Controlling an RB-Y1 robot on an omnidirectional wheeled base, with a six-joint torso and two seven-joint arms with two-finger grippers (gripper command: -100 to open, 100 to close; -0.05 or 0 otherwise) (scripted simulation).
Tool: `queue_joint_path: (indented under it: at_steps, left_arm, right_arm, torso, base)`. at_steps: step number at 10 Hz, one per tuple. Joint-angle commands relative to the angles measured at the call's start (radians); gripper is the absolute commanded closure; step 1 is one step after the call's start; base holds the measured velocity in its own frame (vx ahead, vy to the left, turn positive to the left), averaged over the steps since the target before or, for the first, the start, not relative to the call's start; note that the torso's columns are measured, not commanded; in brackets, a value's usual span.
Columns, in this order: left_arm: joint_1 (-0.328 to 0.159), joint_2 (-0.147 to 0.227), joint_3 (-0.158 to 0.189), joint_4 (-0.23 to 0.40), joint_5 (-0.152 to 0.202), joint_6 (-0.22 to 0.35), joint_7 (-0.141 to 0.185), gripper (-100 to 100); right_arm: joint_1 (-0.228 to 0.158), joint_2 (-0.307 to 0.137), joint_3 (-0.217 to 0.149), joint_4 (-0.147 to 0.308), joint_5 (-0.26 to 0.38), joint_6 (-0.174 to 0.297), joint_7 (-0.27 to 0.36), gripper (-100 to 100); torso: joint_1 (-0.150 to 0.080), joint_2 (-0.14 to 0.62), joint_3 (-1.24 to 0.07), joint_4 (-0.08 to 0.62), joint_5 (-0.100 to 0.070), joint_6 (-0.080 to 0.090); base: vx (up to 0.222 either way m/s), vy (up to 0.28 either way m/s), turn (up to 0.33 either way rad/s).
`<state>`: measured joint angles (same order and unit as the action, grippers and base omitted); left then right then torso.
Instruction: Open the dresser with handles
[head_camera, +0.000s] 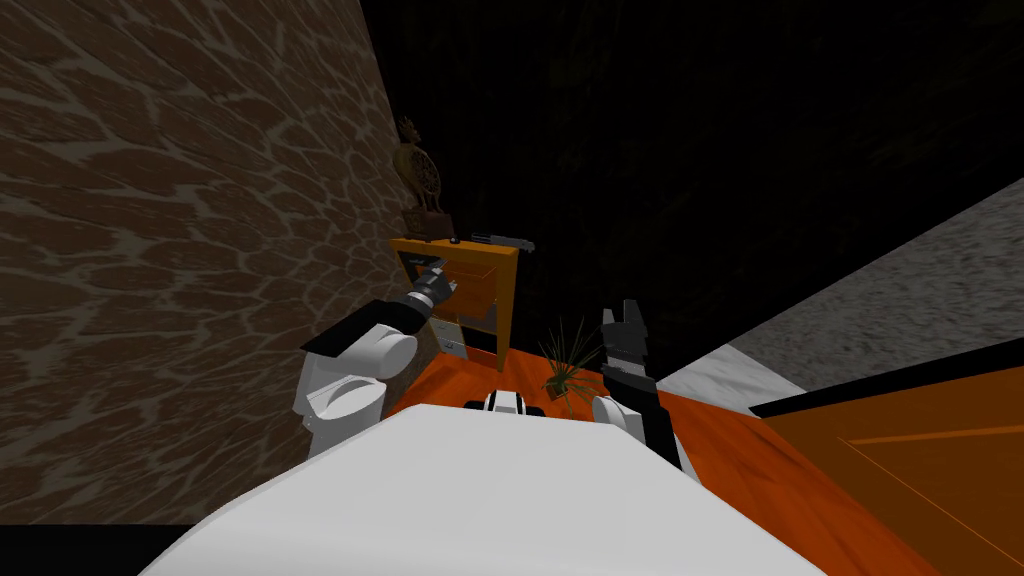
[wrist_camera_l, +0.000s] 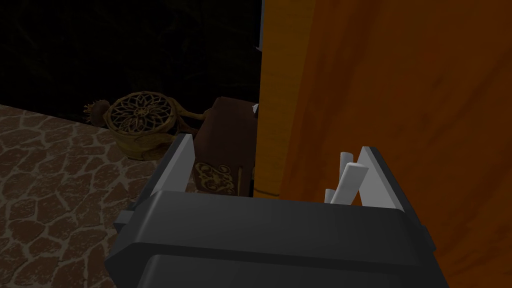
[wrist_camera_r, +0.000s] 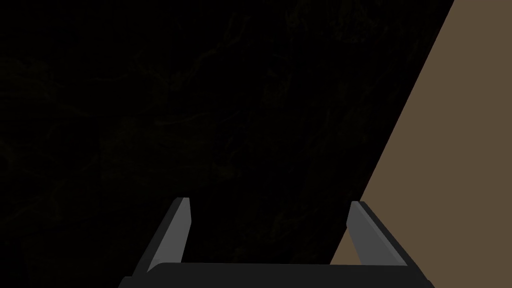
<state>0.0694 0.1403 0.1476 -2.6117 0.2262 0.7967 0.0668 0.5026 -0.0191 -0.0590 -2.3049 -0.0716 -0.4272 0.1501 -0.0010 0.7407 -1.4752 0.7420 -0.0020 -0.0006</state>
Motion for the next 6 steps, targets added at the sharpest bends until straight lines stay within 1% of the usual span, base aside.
queue_joint_path:
  at_steps: [1,6]
  left_arm:
    - [-0.003,0.0,0.001,0.0,0.0,0.008,0.001,0]
    - [0.0,0.0,0.001,0.003,-0.001,0.01,0.0,0]
  right_arm:
    - [0.0,0.0,0.0,0.0,0.0,0.0,0.0,0]
    - [0.0,0.0,0.0,0.0,0.0,0.0,0.0,0]
  torso:
    - [0.0,0.0,0.001,-0.001,0.001,0.0]
    - [0.0,-0.002,0.0,-0.003,0.002,0.001]
  base:
    - [0.0,0.0,0.0]
    - [0.0,0.0,0.0]
